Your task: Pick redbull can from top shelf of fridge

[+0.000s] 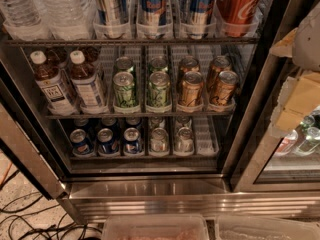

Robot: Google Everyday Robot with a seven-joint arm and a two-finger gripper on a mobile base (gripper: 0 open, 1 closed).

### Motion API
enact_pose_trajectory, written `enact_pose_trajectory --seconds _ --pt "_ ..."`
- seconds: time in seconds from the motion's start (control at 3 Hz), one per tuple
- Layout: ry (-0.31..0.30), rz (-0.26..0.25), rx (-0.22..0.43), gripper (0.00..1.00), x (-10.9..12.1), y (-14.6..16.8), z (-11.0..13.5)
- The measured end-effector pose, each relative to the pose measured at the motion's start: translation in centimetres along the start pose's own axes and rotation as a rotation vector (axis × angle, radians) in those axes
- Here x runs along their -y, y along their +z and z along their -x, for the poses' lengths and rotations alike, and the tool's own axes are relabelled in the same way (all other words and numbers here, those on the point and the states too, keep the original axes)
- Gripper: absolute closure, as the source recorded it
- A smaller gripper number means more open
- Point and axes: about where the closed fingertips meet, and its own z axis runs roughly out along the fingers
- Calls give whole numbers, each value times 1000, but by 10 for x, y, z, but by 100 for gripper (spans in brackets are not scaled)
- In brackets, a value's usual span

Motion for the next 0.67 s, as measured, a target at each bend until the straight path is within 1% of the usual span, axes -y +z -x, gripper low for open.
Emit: enact_pose_trajectory --seconds 0.33,0.67 --pt "11 -3 69 0 1 14 35" --pt "41 2 168 0 -9 40 70"
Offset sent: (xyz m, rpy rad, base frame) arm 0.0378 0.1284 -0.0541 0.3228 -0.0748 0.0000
